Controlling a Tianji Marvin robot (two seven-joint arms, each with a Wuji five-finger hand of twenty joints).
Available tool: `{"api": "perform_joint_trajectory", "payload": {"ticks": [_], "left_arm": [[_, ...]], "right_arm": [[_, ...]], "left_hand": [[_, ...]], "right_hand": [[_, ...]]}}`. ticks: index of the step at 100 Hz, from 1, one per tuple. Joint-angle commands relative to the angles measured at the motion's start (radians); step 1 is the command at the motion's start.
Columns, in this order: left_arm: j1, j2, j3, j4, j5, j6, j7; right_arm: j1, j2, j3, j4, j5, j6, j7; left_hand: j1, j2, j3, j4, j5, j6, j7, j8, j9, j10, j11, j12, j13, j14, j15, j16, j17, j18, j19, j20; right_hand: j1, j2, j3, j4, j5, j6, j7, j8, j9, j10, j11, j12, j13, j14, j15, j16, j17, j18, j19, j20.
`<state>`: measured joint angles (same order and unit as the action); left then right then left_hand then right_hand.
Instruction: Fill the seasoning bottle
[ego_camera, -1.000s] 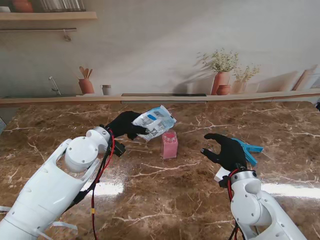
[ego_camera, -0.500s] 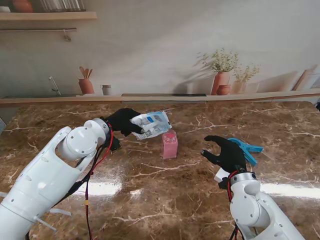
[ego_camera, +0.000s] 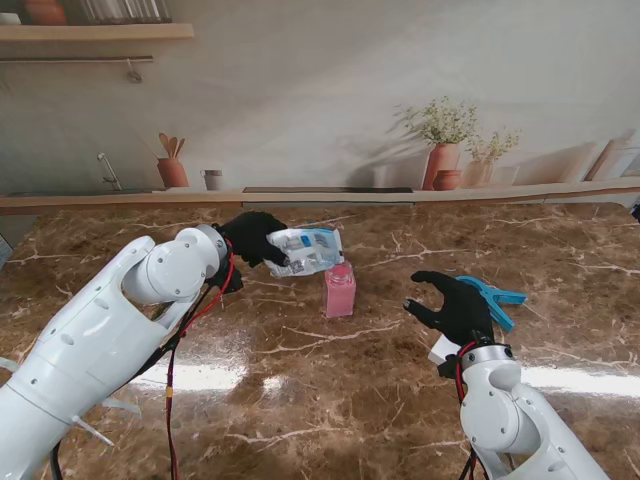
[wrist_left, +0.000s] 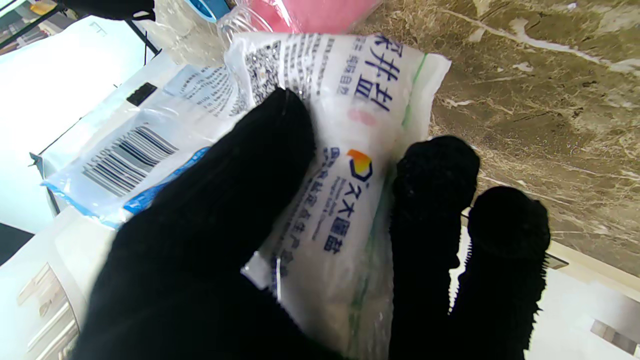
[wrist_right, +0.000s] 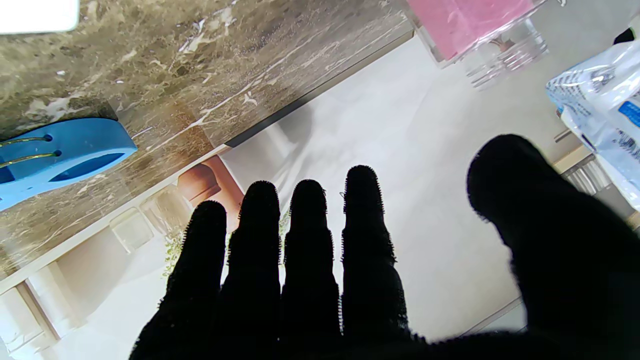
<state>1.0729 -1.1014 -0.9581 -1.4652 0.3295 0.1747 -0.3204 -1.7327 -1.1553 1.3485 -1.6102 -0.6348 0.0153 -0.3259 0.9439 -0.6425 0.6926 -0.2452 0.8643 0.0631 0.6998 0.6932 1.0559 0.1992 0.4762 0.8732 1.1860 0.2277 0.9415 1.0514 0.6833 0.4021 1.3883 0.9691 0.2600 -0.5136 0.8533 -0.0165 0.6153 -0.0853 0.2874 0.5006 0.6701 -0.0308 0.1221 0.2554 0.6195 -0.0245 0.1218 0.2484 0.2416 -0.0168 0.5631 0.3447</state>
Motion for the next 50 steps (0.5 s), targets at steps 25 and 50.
{"api": "perform_joint_trajectory", "payload": {"ticks": [25, 50], "left_arm": [[-0.057, 0.003, 0.044, 0.013, 0.052, 0.000, -0.026], [-0.099, 0.008, 0.074, 0.017, 0.073, 0.007, -0.056]], "right_arm": [[-0.007, -0.005, 0.003, 0.009, 0.009, 0.002, 0.008], [-0.009, -0.006, 0.005, 0.009, 0.017, 0.006, 0.011]], "left_hand": [[0.133, 0.164, 0.262, 0.034, 0.174, -0.163, 0.285, 0.098, 0.098, -0.104, 0.177, 0.044, 0.045, -0.030, 0.038, 0.012, 0.015, 0.012, 0.058, 0.020], [0.130, 0.163, 0.258, 0.028, 0.150, -0.142, 0.271, 0.080, 0.095, -0.098, 0.172, 0.042, 0.048, -0.033, 0.037, 0.008, 0.018, 0.002, 0.057, 0.014]], "right_hand": [[-0.044, 0.008, 0.009, 0.025, -0.005, -0.011, 0.012, 0.006, 0.000, 0.003, 0.010, -0.013, -0.022, -0.001, 0.009, -0.013, -0.013, -0.008, -0.006, -0.029], [-0.045, 0.010, 0.017, 0.024, 0.010, -0.013, 0.020, 0.010, 0.023, 0.003, 0.020, -0.002, -0.009, 0.013, 0.020, -0.003, -0.003, 0.005, 0.009, -0.021]]}}
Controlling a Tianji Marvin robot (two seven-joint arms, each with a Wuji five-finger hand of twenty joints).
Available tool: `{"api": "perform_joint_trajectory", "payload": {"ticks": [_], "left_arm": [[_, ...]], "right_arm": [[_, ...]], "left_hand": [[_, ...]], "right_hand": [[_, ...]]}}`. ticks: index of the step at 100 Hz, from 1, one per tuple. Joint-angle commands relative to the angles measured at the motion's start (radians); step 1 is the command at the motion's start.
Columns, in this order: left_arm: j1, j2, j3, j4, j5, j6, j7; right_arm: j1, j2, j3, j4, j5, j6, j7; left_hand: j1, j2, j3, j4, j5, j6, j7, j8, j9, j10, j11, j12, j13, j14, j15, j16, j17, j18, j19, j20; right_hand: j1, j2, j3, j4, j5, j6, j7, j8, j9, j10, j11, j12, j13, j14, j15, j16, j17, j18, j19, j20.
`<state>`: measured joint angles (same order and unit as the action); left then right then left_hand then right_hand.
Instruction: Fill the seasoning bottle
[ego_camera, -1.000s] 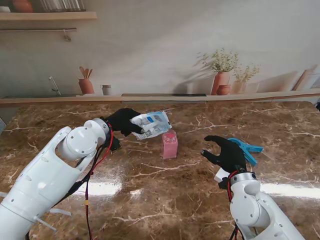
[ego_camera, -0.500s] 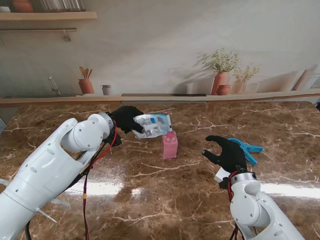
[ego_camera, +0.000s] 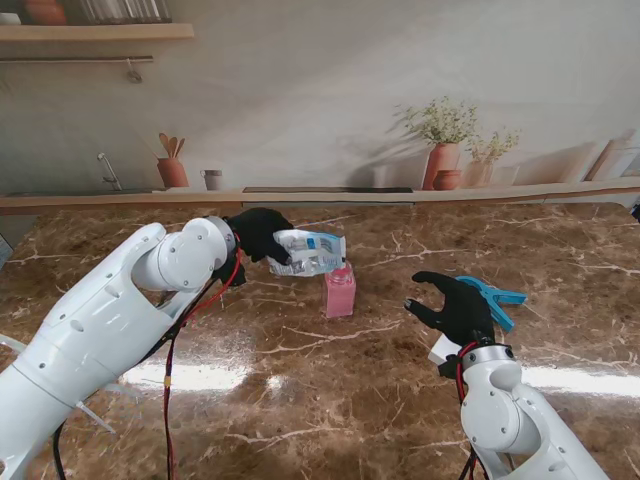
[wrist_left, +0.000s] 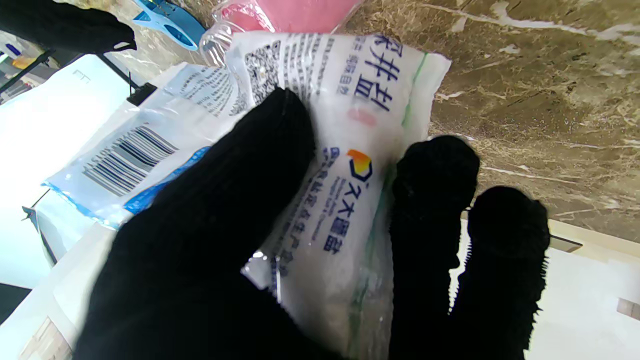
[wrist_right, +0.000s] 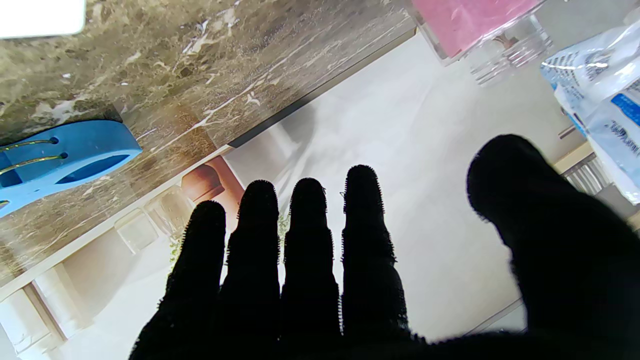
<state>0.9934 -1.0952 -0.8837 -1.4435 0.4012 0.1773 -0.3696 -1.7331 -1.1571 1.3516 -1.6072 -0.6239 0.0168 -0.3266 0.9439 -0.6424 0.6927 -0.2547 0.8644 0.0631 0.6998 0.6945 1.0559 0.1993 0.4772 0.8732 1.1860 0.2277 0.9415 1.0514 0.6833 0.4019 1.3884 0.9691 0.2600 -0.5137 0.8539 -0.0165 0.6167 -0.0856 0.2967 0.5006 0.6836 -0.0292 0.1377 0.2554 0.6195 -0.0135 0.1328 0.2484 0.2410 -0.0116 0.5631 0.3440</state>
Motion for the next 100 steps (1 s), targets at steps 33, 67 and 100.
{"api": "perform_joint_trajectory", "payload": {"ticks": [33, 67, 100], "left_arm": [[-0.087, 0.002, 0.054, 0.010, 0.048, 0.000, -0.022], [-0.152, 0.003, 0.114, 0.016, 0.088, -0.016, -0.047], [-0.198, 0.003, 0.162, 0.014, 0.124, -0.019, -0.063]], "right_arm": [[-0.016, -0.004, 0.006, 0.004, 0.018, 0.005, 0.018], [-0.023, -0.003, 0.013, 0.001, 0.018, 0.005, 0.024], [-0.023, -0.004, 0.015, 0.004, 0.020, -0.001, 0.018]], "left_hand": [[0.125, 0.159, 0.254, 0.031, 0.142, -0.143, 0.270, 0.062, 0.096, -0.102, 0.160, 0.042, 0.050, -0.037, 0.032, 0.005, 0.023, -0.004, 0.057, 0.007], [0.117, 0.155, 0.252, 0.027, 0.138, -0.150, 0.270, 0.053, 0.098, -0.105, 0.153, 0.044, 0.052, -0.042, 0.031, 0.005, 0.025, -0.010, 0.058, 0.005], [0.097, 0.142, 0.252, 0.016, 0.122, -0.144, 0.259, 0.039, 0.102, -0.099, 0.141, 0.046, 0.057, -0.048, 0.035, 0.005, 0.035, -0.018, 0.065, 0.001]], "right_hand": [[-0.046, 0.011, 0.022, 0.020, 0.014, -0.012, 0.015, 0.012, 0.034, 0.006, 0.012, 0.013, 0.010, 0.009, 0.023, 0.018, 0.010, 0.012, 0.043, 0.004], [-0.046, 0.011, 0.025, 0.018, 0.016, -0.013, 0.017, 0.014, 0.035, 0.006, 0.010, 0.020, 0.010, 0.010, 0.021, 0.025, 0.015, 0.014, 0.053, 0.017], [-0.047, 0.010, 0.025, 0.017, 0.017, -0.013, 0.017, 0.014, 0.032, 0.005, 0.008, 0.021, 0.009, 0.012, 0.020, 0.027, 0.012, 0.015, 0.051, 0.023]]}}
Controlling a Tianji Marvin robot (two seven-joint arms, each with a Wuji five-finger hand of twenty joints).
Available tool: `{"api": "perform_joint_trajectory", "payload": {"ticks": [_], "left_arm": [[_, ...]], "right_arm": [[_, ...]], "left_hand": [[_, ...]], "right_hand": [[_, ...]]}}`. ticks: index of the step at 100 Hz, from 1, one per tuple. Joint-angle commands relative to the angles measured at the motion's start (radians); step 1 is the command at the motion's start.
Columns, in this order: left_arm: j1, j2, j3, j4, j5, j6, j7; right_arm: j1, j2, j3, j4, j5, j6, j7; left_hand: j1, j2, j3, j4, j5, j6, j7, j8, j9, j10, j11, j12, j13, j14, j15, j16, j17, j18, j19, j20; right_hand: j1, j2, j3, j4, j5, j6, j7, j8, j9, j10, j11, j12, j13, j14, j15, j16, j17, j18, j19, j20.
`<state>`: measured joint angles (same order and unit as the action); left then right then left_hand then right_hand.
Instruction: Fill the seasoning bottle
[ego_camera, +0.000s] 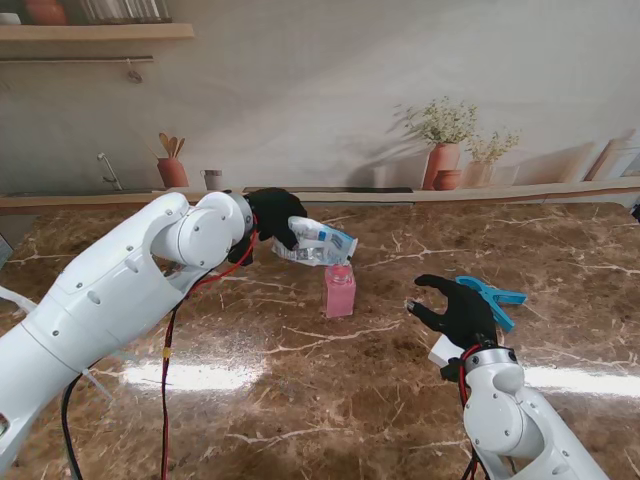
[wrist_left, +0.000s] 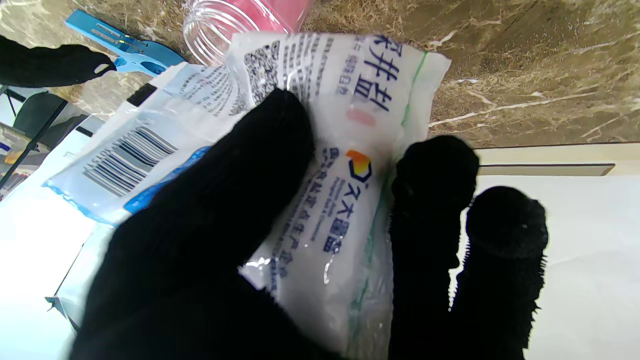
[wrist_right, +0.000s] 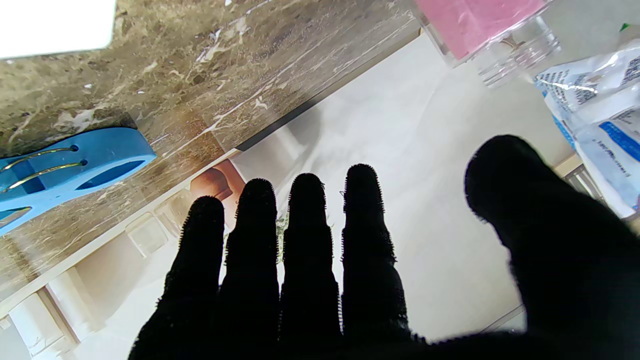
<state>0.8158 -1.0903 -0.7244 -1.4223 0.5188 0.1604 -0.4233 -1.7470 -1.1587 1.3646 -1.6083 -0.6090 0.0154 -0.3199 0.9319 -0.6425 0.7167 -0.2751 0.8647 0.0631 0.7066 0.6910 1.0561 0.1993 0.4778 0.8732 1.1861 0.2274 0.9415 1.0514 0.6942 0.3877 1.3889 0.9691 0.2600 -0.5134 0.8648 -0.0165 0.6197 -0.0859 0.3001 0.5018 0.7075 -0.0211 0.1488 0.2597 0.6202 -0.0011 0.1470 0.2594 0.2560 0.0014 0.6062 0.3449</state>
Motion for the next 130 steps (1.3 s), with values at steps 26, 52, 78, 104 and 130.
{"api": "perform_joint_trajectory", "payload": {"ticks": [26, 52, 78, 104, 130], "left_arm": [[-0.053, -0.006, 0.042, 0.000, 0.018, 0.003, -0.015], [-0.083, -0.005, 0.075, 0.008, 0.038, 0.002, -0.031], [-0.097, -0.006, 0.089, 0.012, 0.042, 0.009, -0.036], [-0.110, -0.001, 0.099, 0.004, 0.050, 0.011, -0.062], [-0.109, 0.008, 0.093, -0.003, 0.033, 0.012, -0.094]], "right_arm": [[-0.011, -0.003, 0.004, 0.009, 0.009, 0.000, 0.009], [-0.012, -0.004, 0.006, 0.011, 0.009, -0.004, 0.006], [-0.015, -0.003, 0.007, 0.011, 0.010, -0.004, 0.009], [-0.014, -0.004, 0.007, 0.012, 0.011, -0.004, 0.007], [-0.012, -0.004, 0.005, 0.014, 0.013, -0.002, 0.008]], "left_hand": [[0.105, 0.145, 0.221, 0.035, 0.115, -0.147, 0.250, 0.021, 0.103, -0.102, 0.133, 0.053, 0.057, -0.053, 0.036, 0.004, 0.025, -0.006, 0.065, -0.003], [0.101, 0.144, 0.220, 0.034, 0.111, -0.153, 0.253, 0.012, 0.104, -0.103, 0.129, 0.054, 0.057, -0.056, 0.039, 0.002, 0.028, -0.009, 0.068, -0.005], [0.085, 0.148, 0.207, 0.032, 0.096, -0.156, 0.245, -0.008, 0.103, -0.095, 0.122, 0.053, 0.057, -0.052, 0.038, 0.000, 0.028, -0.010, 0.068, -0.007], [0.051, 0.168, 0.184, 0.039, 0.063, -0.172, 0.243, -0.051, 0.100, -0.087, 0.117, 0.055, 0.055, -0.052, 0.035, -0.003, 0.022, -0.013, 0.066, -0.009], [0.021, 0.202, 0.097, 0.052, 0.006, -0.196, 0.241, -0.073, 0.084, -0.076, 0.135, 0.047, 0.043, -0.042, 0.023, 0.002, -0.001, -0.013, 0.055, -0.003]], "right_hand": [[-0.045, 0.009, 0.014, 0.016, 0.016, -0.014, 0.014, 0.013, 0.008, -0.001, -0.004, 0.018, 0.007, 0.000, 0.005, 0.016, -0.002, 0.004, 0.007, 0.026], [-0.046, 0.010, 0.014, 0.016, 0.017, -0.015, 0.015, 0.014, 0.008, -0.002, -0.004, 0.018, 0.005, 0.000, 0.004, 0.017, -0.002, 0.005, 0.006, 0.028], [-0.046, 0.010, 0.015, 0.016, 0.022, -0.017, 0.017, 0.015, 0.008, -0.002, -0.004, 0.019, 0.007, 0.001, 0.005, 0.018, -0.002, 0.006, 0.005, 0.031], [-0.048, 0.012, 0.017, 0.017, 0.026, -0.020, 0.019, 0.015, 0.009, -0.004, -0.003, 0.020, 0.005, 0.003, 0.006, 0.020, -0.002, 0.009, 0.006, 0.034], [-0.050, 0.015, 0.025, 0.018, 0.035, -0.025, 0.024, 0.017, 0.011, -0.001, -0.001, 0.023, 0.003, 0.007, 0.008, 0.023, -0.003, 0.014, 0.008, 0.039]]}}
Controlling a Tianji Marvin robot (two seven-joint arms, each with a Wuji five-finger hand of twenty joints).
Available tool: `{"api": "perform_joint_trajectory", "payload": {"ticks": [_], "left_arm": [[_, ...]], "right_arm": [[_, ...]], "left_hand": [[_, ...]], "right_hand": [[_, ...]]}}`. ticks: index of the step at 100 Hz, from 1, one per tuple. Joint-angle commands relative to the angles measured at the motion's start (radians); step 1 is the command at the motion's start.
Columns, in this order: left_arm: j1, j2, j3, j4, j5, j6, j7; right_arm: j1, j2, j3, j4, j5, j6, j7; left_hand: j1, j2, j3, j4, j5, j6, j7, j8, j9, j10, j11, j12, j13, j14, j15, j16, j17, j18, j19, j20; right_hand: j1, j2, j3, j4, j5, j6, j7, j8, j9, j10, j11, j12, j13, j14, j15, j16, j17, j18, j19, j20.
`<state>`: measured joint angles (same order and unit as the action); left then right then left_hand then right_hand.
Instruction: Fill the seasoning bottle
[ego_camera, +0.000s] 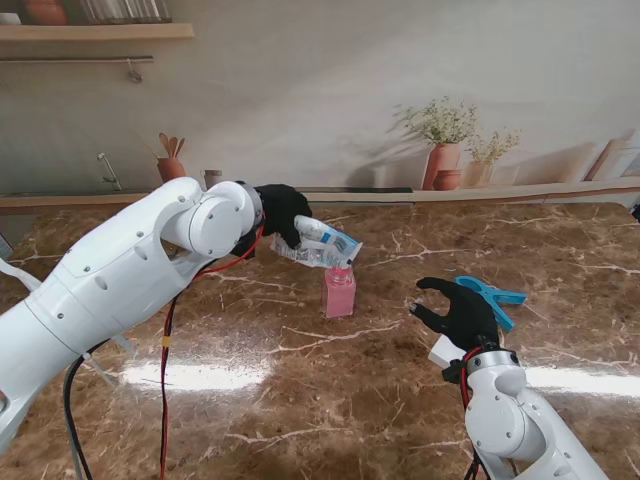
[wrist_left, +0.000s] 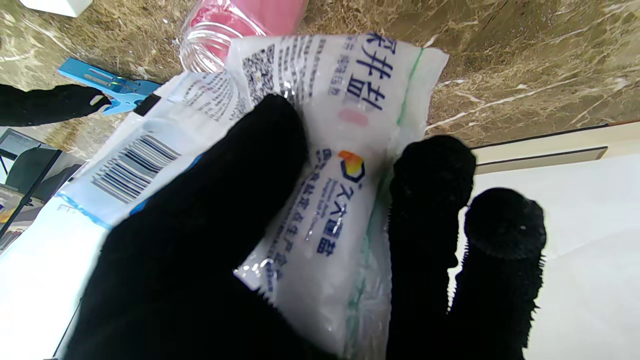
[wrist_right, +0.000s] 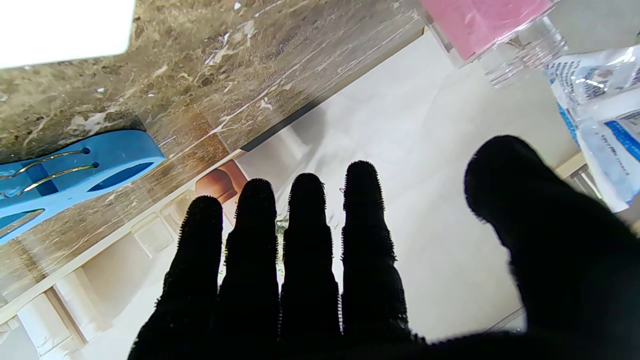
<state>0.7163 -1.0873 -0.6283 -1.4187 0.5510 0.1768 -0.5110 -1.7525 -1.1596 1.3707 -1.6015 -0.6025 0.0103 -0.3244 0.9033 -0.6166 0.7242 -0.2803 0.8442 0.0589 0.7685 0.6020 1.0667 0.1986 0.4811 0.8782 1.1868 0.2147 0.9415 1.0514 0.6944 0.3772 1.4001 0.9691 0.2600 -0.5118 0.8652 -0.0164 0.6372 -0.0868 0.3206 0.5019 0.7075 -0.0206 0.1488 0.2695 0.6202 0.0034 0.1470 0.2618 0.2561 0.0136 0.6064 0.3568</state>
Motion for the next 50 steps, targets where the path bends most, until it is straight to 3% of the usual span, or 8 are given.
{"api": "perform_joint_trajectory", "payload": {"ticks": [1, 33, 50], "left_arm": [[-0.010, 0.005, -0.003, -0.007, 0.001, -0.004, -0.007], [-0.016, 0.001, 0.005, 0.001, -0.008, -0.001, -0.003], [-0.029, -0.002, 0.023, 0.008, -0.016, 0.004, -0.004]], "right_arm": [[-0.006, -0.003, -0.001, 0.007, 0.007, 0.003, 0.013], [-0.005, -0.003, -0.002, 0.007, 0.008, 0.003, 0.016], [-0.006, -0.003, -0.001, 0.007, 0.008, 0.001, 0.016]], "left_hand": [[0.048, 0.176, 0.088, 0.057, 0.025, -0.192, 0.179, 0.016, 0.073, -0.075, 0.133, 0.042, 0.042, -0.029, 0.023, 0.002, -0.002, -0.002, 0.043, -0.003], [0.055, 0.200, -0.025, 0.074, -0.022, -0.201, 0.180, -0.011, 0.062, -0.078, 0.185, 0.021, 0.045, -0.028, 0.024, 0.005, 0.000, 0.000, 0.044, 0.001], [0.102, 0.264, -0.168, 0.100, -0.060, -0.217, 0.178, 0.025, 0.052, -0.087, 0.256, -0.045, 0.048, -0.026, 0.034, 0.005, -0.003, 0.001, 0.051, 0.008]], "right_hand": [[-0.051, 0.013, 0.025, 0.018, 0.017, -0.024, 0.004, 0.017, 0.010, -0.003, -0.001, 0.013, 0.004, 0.003, 0.008, 0.021, -0.003, 0.002, 0.008, 0.027], [-0.053, 0.015, 0.032, 0.018, 0.029, -0.028, 0.011, 0.020, 0.015, -0.002, 0.001, 0.017, 0.004, 0.005, 0.011, 0.026, -0.002, 0.007, 0.011, 0.034], [-0.055, 0.017, 0.034, 0.018, 0.033, -0.029, 0.014, 0.022, 0.014, -0.003, 0.001, 0.019, 0.002, 0.004, 0.010, 0.027, -0.005, 0.009, 0.010, 0.036]]}}
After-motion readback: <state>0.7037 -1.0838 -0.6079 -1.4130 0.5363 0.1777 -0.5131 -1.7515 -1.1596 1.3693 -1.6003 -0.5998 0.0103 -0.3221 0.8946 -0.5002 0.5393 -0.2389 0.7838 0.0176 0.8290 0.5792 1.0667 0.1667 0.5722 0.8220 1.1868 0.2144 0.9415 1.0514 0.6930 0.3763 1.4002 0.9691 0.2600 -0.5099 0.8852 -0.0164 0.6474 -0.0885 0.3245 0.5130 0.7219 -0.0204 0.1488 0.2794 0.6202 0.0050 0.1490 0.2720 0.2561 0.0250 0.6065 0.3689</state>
